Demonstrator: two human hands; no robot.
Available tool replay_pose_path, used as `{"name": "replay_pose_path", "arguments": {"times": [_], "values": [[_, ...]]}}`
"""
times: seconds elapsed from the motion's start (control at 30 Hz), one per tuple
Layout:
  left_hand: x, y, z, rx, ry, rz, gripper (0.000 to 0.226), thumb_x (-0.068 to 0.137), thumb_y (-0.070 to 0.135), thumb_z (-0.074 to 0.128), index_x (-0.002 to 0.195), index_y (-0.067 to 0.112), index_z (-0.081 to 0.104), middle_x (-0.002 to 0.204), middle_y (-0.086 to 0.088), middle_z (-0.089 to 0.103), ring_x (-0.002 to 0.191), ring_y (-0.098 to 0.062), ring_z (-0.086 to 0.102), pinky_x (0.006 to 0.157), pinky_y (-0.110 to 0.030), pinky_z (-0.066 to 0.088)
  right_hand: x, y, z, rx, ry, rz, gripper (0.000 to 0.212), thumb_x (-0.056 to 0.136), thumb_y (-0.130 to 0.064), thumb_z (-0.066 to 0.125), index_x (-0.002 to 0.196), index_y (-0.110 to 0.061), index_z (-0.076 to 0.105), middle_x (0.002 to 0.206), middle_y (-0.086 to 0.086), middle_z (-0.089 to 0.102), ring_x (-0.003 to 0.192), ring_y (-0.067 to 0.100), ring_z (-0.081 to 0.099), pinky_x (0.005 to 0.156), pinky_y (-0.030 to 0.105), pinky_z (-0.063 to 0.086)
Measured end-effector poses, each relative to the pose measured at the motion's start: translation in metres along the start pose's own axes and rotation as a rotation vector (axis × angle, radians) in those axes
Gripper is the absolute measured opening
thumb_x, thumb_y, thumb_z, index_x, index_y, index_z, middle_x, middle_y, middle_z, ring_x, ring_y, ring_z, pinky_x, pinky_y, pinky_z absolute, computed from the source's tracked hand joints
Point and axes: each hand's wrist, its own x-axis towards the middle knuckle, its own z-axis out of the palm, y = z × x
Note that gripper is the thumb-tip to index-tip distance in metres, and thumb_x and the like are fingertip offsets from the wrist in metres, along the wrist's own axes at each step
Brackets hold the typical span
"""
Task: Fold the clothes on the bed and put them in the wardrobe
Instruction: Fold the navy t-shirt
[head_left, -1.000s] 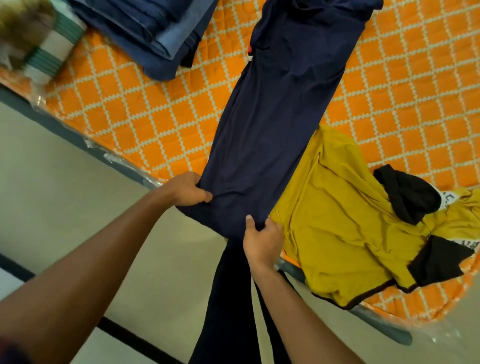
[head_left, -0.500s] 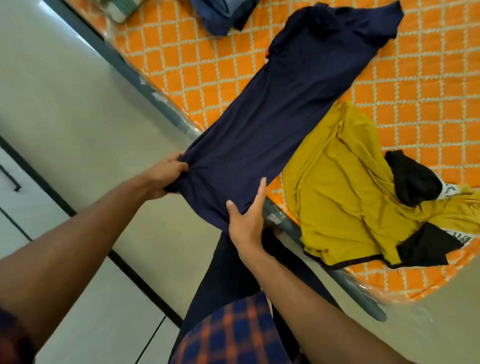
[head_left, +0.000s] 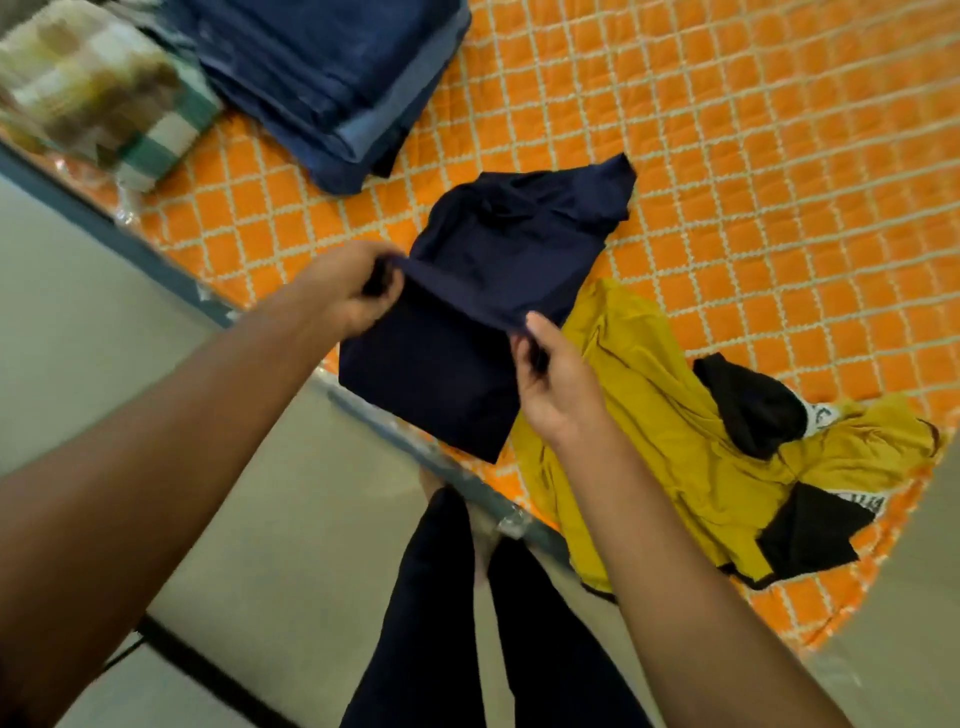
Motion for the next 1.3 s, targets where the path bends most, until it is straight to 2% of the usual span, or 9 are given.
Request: {"name": "replay_pose_path", "arguments": {"times": [0.13,0.23,0.37,0.47,0.57,0.77,0.97,1.1,1.3], "values": [[0.055,0.048,0.103,0.069,-0.096,0.134,0.025,0.102,0.007,0.048,0.078,0.011,0.051,0.070,-0.002,0.051,0.049,-0.005,0.055,0.049,-0.017,0.052,0.071,-0.086,0.027,0.214,0.013,-0.160,0.020,0.102,-0.003,0.057,0.120,0.004,0.061,0.086,0.015,0.068,0.066,0.020,0.072,0.053,0.019,0.057],[0.096,0.065,0.147,0.312,-0.074,0.245,0.009,0.100,0.021,0.053,0.106,0.015,0.053,0.090,-0.002,0.054,0.073,-0.012,0.063,0.064,-0.025,0.059,0.115,-0.125,0.035,0.246,0.017,-0.188,0.037,0.106,-0.026,0.053,0.137,-0.006,0.048,0.109,0.026,0.063,0.099,0.034,0.069,0.064,0.034,0.063],[0.136,0.056,0.144,0.845,0.095,0.713,0.036,0.081,0.032,0.052,0.113,0.024,0.064,0.099,0.002,0.067,0.088,-0.016,0.065,0.076,-0.030,0.057,0.146,-0.115,0.017,-0.514,0.293,-0.508,0.044,0.104,-0.029,0.054,0.146,-0.020,0.044,0.092,0.006,0.068,0.080,0.022,0.068,0.067,0.035,0.058],[0.137,0.013,0.097,1.295,-0.207,1.214,0.029,0.088,0.030,0.059,0.112,0.015,0.067,0.108,-0.009,0.064,0.103,-0.025,0.060,0.091,-0.034,0.046,0.129,-0.067,-0.013,-1.118,0.359,-0.978,0.025,0.095,-0.020,0.063,0.120,-0.018,0.066,0.084,-0.007,0.066,0.080,0.013,0.064,0.078,0.036,0.053],[0.125,-0.022,0.032,1.662,-0.532,1.470,0.043,0.086,0.041,0.065,0.117,0.013,0.068,0.128,-0.015,0.059,0.122,-0.037,0.055,0.100,-0.046,0.044,0.098,0.000,-0.046,-1.504,0.145,-1.128,0.034,0.083,-0.022,0.072,0.116,-0.016,0.069,0.110,0.003,0.066,0.102,0.024,0.061,0.089,0.042,0.051],[0.125,-0.055,-0.064,2.203,-0.713,1.343,0.070,0.084,0.041,0.054,0.150,0.017,0.046,0.159,-0.016,0.036,0.146,-0.033,0.036,0.119,-0.051,0.027,0.080,0.080,-0.074,-2.051,0.149,-0.913,0.070,0.086,-0.034,0.067,0.151,-0.020,0.046,0.162,0.014,0.033,0.151,0.033,0.026,0.122,0.052,0.027],[0.134,-0.028,-0.034,2.224,-0.594,1.453,0.051,0.083,0.011,0.038,0.122,0.011,0.070,0.120,-0.013,0.068,0.096,-0.036,0.062,0.077,-0.043,0.050,0.104,0.047,-0.049,-1.948,0.186,-1.202,0.032,0.085,-0.012,0.062,0.115,-0.016,0.072,0.103,0.005,0.071,0.094,0.029,0.068,0.084,0.044,0.053],[0.105,-0.002,0.001,2.196,-0.424,0.928,0.040,0.081,0.006,0.049,0.108,0.018,0.076,0.102,-0.006,0.074,0.091,-0.032,0.065,0.073,-0.036,0.051,0.084,0.024,-0.021,-2.057,-0.007,-0.782,0.017,0.097,-0.019,0.054,0.108,-0.021,0.067,0.103,0.007,0.073,0.093,0.035,0.067,0.074,0.043,0.052],[0.068,0.015,-0.020,2.007,-0.703,0.214,0.027,0.085,-0.007,0.041,0.069,0.005,0.059,0.064,-0.002,0.052,0.062,-0.015,0.044,0.063,-0.027,0.039,0.043,0.016,-0.015,-1.812,-0.477,-0.246,0.026,0.096,-0.017,0.060,0.072,-0.024,0.053,0.073,-0.007,0.061,0.071,0.012,0.060,0.068,0.040,0.046]]}}
